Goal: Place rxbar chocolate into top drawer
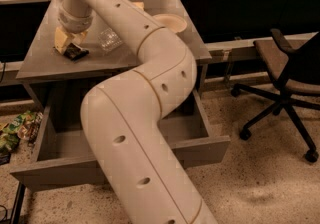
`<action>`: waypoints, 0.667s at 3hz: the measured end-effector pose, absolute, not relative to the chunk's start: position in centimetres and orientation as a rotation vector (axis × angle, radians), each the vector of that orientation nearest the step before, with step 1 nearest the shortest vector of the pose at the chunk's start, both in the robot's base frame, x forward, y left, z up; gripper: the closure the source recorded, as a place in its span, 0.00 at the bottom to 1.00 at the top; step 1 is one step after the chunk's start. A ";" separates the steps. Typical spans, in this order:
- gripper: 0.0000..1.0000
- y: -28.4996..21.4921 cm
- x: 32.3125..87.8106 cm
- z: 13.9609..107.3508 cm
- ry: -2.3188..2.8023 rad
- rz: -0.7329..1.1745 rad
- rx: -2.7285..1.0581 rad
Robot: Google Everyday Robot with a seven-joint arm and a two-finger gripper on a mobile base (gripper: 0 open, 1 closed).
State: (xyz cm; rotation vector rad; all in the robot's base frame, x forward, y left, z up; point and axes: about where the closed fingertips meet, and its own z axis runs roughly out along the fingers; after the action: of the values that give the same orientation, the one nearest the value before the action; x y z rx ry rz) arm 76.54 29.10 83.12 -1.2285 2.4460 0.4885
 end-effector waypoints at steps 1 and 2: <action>1.00 25.7 73.3 83.1 2.458 0.624 -1.268; 1.00 25.7 73.3 83.1 2.458 0.624 -1.268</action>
Offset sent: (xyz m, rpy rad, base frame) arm -0.1257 -0.0908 -0.0187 0.1323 0.1231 0.3013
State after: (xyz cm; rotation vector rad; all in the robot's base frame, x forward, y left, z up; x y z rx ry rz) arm 73.30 25.67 83.08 -1.2683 2.4582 0.6245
